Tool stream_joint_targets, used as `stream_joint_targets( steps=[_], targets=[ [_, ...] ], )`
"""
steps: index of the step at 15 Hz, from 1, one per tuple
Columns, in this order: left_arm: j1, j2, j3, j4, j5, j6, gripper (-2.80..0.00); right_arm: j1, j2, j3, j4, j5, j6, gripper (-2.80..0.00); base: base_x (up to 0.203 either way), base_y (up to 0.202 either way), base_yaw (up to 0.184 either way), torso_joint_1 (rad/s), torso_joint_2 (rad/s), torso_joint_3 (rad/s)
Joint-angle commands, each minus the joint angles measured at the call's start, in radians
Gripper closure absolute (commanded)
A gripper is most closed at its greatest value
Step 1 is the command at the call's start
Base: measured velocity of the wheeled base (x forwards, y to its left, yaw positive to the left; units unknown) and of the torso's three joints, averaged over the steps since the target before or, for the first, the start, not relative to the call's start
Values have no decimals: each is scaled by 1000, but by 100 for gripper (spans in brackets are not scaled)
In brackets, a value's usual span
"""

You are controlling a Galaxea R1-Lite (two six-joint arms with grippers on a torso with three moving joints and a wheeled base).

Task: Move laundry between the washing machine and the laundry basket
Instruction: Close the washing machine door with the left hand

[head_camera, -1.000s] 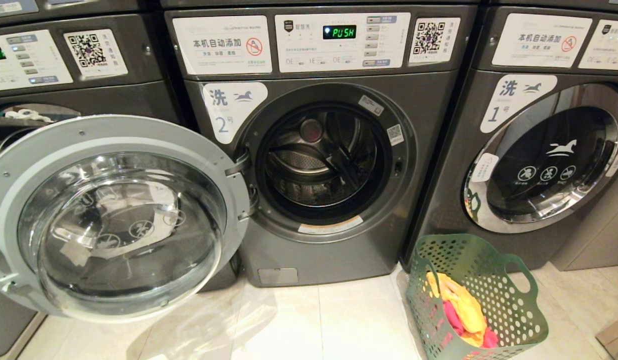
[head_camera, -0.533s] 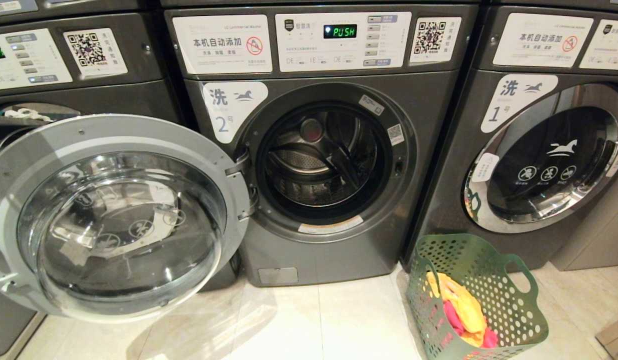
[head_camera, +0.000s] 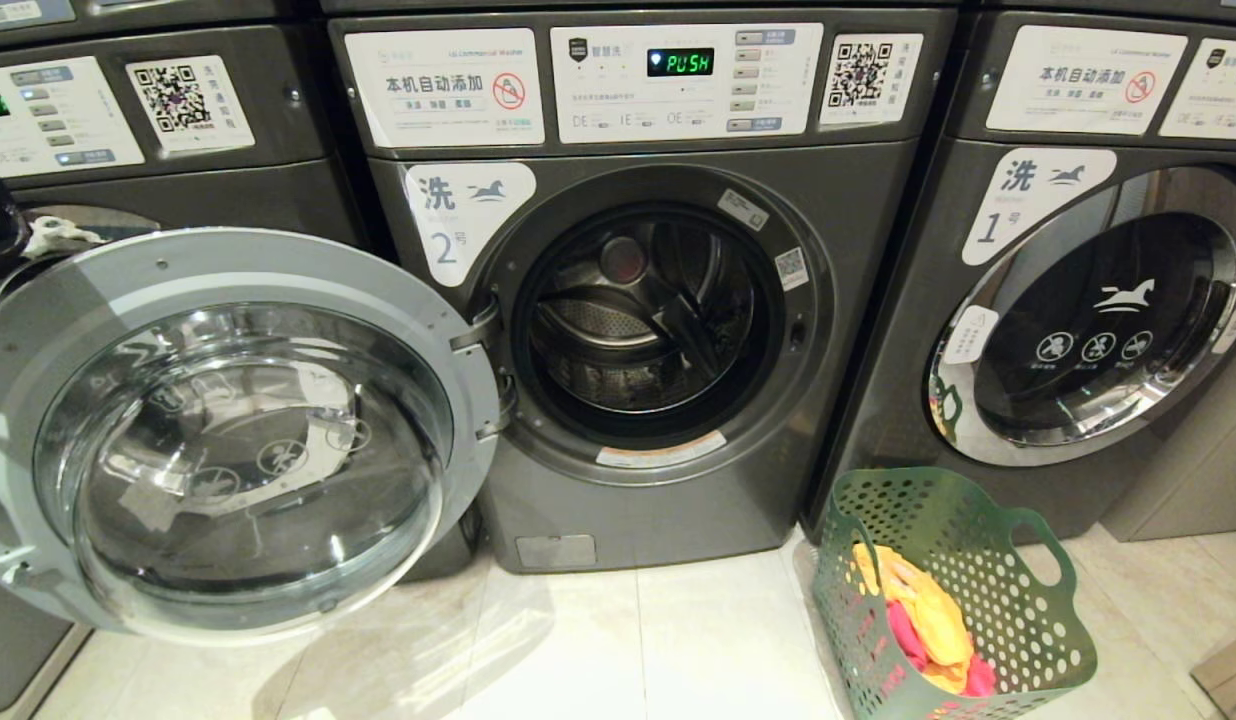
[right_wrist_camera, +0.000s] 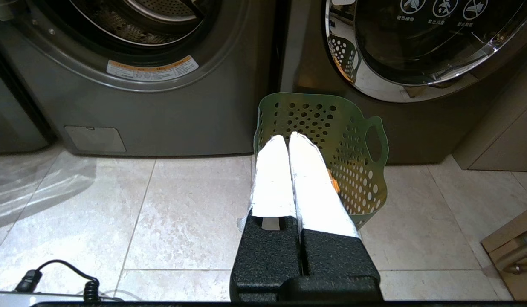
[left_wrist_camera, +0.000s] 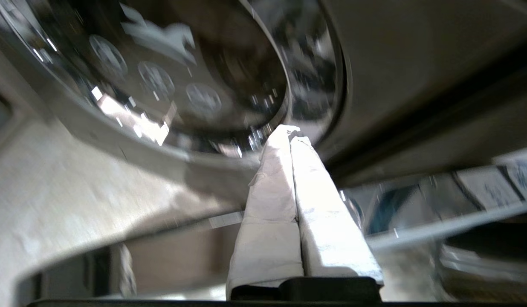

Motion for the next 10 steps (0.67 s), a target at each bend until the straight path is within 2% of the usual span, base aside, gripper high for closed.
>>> stream_joint_targets(
  steps=[1, 3, 6, 10],
  targets=[
    [-2, -29, -3, 117, -23, -14, 0, 0, 2, 0, 0, 0, 1, 0, 0, 0, 0, 0, 0, 0],
    [0, -35, -3, 194, -23, -16, 0, 0, 2, 0, 0, 0, 4, 0, 0, 0, 0, 0, 0, 0],
    [-6, -48, -1, 235, -21, -14, 0, 0, 2, 0, 0, 0, 3, 0, 0, 0, 0, 0, 0, 0],
    [-51, -134, -1, 449, -23, -11, 0, -1, 2, 0, 0, 0, 4, 0, 0, 0, 0, 0, 0, 0]
  ],
)
